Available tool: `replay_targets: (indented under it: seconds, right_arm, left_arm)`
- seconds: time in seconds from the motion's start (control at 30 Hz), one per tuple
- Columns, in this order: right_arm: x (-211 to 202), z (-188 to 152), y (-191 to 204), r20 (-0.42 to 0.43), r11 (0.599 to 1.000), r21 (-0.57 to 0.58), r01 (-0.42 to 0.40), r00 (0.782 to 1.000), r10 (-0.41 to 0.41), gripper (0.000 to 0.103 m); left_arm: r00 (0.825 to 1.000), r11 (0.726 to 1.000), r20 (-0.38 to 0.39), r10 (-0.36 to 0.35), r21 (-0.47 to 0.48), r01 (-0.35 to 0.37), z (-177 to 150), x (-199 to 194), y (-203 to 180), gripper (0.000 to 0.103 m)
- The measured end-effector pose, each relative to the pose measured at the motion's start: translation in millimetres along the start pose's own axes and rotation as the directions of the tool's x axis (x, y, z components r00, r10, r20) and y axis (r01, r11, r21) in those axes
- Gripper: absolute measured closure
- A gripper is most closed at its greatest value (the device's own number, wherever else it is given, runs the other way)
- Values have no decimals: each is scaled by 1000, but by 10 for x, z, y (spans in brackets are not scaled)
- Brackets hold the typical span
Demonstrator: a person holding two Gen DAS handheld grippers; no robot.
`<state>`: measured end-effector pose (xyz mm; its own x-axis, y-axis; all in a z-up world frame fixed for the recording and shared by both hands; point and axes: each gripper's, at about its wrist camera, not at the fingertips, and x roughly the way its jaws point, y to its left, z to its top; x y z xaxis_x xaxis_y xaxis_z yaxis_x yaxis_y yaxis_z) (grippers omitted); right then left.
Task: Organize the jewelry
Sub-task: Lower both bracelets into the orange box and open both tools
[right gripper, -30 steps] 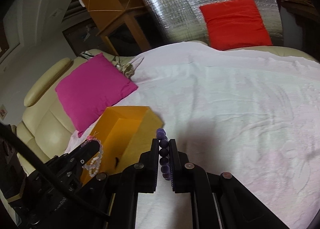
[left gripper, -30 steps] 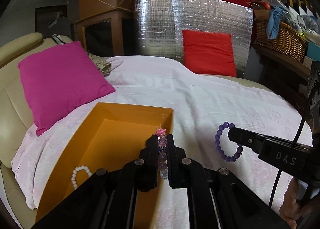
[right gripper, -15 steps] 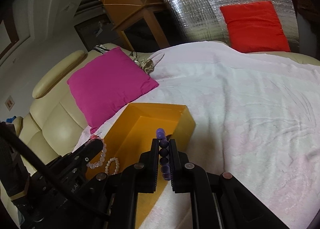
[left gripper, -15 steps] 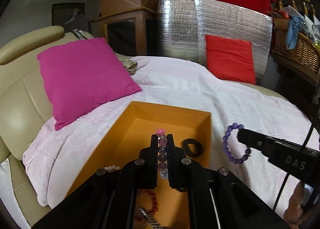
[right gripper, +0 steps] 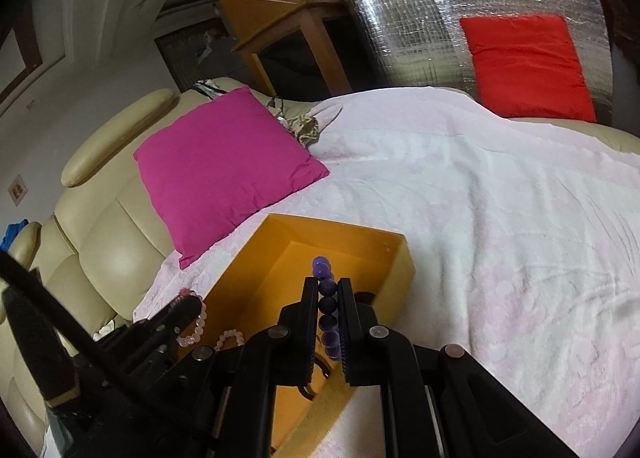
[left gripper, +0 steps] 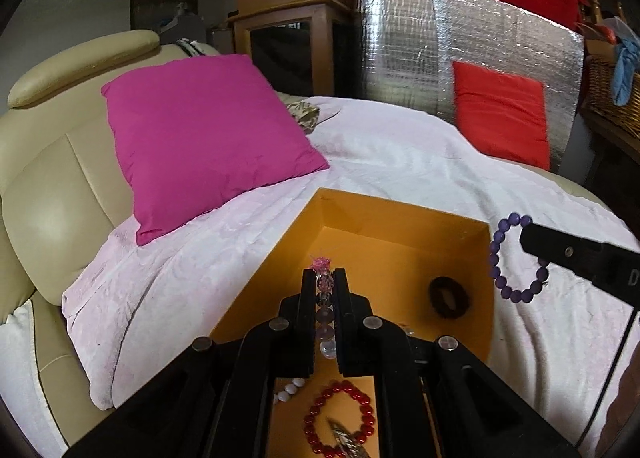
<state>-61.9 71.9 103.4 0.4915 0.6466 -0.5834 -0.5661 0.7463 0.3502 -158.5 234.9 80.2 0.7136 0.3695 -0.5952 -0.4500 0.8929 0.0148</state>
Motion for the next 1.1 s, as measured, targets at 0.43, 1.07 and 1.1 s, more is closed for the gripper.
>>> replay_targets:
  seconds: [0.43,1.07,1.1]
  right_arm:
    - [449,96,149,-92,1000,-13,-11,996,10,93]
    - [966,228,57,-215,999,-13,41,976,-43,92]
    - [980,232,48,-218,999,-11,44,975,-46,92]
  left_arm:
    - [998,1000,-53,25,-16,-26,-10,240,137,95]
    - [989,999,-142,32,7,-31,-15,568,69,95]
    - [988,999,-148,34,7,-33,-17,588,66,95]
